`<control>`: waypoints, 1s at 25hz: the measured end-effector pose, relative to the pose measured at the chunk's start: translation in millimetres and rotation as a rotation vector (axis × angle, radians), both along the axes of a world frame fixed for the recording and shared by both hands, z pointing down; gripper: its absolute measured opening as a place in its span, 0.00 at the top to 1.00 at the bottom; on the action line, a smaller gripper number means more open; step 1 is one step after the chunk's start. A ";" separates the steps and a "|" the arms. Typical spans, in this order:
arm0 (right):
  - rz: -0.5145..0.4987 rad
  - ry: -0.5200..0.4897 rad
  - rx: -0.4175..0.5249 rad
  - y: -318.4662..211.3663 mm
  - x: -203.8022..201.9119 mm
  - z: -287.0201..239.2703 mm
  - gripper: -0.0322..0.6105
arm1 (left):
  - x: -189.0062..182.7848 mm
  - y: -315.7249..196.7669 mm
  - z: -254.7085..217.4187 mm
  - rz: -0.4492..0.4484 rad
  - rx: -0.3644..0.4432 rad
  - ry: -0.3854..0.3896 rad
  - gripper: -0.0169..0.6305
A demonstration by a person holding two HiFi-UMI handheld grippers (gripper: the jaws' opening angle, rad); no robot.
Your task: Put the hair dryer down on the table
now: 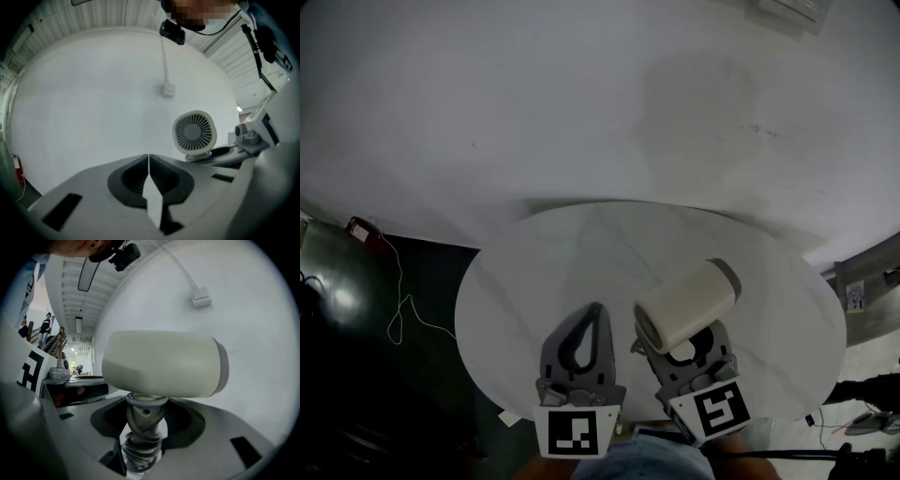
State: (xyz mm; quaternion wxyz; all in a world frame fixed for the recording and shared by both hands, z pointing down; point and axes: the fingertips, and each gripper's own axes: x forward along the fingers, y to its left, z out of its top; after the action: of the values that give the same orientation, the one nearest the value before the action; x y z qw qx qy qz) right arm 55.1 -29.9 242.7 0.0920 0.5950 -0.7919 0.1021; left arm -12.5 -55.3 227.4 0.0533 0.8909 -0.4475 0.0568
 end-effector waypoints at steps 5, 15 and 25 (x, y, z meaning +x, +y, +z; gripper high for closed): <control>-0.015 -0.009 -0.067 -21.7 5.3 33.7 0.61 | -0.8 -21.5 24.1 -0.027 -0.022 -0.035 0.95; -0.026 -0.030 -0.202 -50.5 7.5 98.0 0.61 | 0.9 -50.7 73.1 -0.032 -0.115 -0.053 0.95; -0.044 -0.067 -0.248 -77.5 2.5 121.0 0.61 | -5.1 -73.9 107.4 -0.058 -0.190 -0.056 0.95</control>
State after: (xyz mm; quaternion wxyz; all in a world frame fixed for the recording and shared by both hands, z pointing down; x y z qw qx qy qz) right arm 57.6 -107.4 363.7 0.1404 0.5578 -0.7887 0.2172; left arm -17.6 -129.2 334.7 0.1265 0.8665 -0.4672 0.1225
